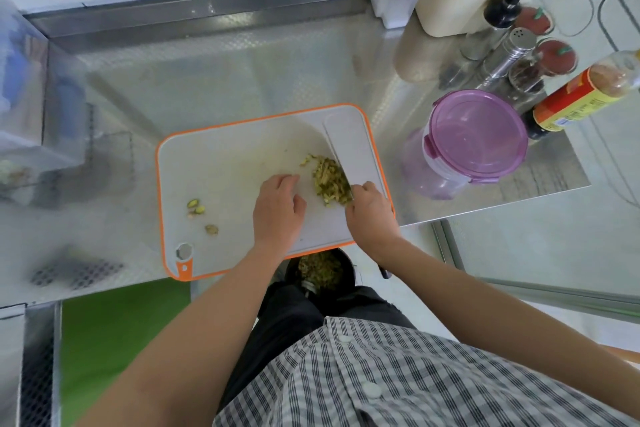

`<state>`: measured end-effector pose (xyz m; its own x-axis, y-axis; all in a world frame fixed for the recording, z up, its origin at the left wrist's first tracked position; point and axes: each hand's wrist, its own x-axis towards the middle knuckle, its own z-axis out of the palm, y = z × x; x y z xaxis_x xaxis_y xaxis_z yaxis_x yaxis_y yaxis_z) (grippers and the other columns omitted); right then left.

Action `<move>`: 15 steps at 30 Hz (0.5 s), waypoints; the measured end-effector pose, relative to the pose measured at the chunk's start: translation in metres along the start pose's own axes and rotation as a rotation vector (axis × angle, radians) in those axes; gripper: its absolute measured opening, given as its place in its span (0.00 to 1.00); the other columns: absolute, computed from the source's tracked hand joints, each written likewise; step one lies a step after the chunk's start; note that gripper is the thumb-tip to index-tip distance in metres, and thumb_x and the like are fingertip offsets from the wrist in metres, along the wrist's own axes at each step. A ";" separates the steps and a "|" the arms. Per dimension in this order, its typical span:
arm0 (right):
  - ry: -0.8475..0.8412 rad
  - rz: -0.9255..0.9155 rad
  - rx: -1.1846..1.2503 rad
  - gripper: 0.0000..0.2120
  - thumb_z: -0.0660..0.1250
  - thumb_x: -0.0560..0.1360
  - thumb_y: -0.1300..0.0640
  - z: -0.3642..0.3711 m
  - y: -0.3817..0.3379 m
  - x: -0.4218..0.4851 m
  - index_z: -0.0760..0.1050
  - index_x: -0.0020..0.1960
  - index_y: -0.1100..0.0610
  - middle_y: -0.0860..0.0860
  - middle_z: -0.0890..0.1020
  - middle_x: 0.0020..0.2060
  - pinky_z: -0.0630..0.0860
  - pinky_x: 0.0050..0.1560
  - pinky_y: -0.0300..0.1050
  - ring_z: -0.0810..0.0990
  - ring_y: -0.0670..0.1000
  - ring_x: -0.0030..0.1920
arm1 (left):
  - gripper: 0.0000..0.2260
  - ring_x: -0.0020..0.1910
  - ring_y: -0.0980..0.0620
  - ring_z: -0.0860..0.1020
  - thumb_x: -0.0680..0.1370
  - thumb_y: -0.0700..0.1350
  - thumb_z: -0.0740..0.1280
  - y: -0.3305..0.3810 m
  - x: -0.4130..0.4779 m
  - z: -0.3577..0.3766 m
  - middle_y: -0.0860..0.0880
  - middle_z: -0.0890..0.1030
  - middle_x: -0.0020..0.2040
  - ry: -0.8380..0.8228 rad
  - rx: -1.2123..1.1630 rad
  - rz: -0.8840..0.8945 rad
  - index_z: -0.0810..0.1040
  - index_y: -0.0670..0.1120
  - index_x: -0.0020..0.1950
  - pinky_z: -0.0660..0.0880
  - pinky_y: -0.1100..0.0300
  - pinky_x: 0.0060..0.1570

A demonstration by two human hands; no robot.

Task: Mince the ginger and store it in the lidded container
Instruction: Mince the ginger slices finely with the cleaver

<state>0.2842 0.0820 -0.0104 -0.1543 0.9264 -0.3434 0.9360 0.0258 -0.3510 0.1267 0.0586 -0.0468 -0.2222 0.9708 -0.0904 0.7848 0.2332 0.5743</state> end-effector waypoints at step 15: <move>0.147 -0.248 0.123 0.17 0.60 0.73 0.69 -0.010 0.006 0.008 0.72 0.61 0.61 0.58 0.70 0.52 0.74 0.38 0.51 0.76 0.63 0.41 | 0.20 0.30 0.50 0.74 0.80 0.53 0.60 0.017 0.017 -0.023 0.49 0.77 0.29 0.004 -0.376 -0.255 0.75 0.44 0.32 0.68 0.55 0.34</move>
<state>0.2917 0.0938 -0.0064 -0.3177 0.9421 -0.1075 0.8288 0.2208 -0.5142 0.1230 0.0781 -0.0195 -0.3841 0.8846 -0.2646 0.4400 0.4273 0.7898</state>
